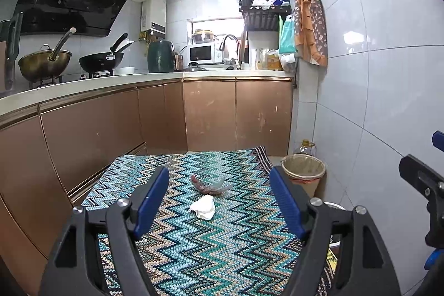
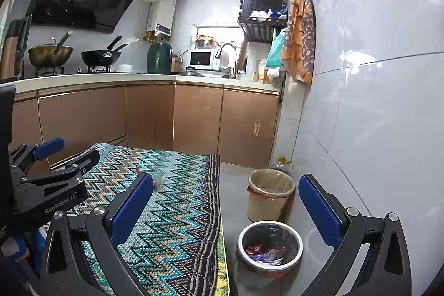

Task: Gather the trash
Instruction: 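Move both tools back over the white tissue and clear wrapper on the cloth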

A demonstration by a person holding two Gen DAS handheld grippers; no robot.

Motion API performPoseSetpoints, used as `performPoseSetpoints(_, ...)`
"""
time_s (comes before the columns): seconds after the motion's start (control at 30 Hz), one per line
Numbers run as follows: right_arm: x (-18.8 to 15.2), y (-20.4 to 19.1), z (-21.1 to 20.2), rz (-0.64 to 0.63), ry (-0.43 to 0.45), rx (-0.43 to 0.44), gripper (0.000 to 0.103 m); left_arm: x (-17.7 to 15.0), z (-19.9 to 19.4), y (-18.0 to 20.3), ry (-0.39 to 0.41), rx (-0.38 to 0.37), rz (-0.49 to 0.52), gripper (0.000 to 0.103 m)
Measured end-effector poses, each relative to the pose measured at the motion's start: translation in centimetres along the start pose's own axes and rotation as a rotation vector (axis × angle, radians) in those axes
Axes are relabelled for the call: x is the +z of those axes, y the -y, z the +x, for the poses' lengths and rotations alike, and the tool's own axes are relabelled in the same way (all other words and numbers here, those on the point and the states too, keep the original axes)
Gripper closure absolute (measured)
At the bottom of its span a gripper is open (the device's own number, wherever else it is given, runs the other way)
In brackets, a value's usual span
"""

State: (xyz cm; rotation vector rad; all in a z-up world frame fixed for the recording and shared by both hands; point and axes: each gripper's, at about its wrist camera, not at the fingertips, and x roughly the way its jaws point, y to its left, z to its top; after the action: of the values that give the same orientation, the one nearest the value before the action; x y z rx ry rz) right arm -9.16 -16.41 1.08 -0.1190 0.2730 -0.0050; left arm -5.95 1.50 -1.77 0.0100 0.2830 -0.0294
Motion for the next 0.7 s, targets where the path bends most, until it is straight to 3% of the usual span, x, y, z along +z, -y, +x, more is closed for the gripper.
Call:
performPoseSetpoints(0.4, 0.5, 0.0, -0.4, -0.014, 0.031, -0.028, 0.000, 0.0, 0.5, -1.1, 0.030, 0.042, -0.039, 0.027)
performPoseSetpoints(0.7, 1.4, -0.5, 2.1, -0.030, -0.003, -0.007, 0.000, 0.1, 2.9, -3.2, 0.006, 0.065, -0.081, 0.027)
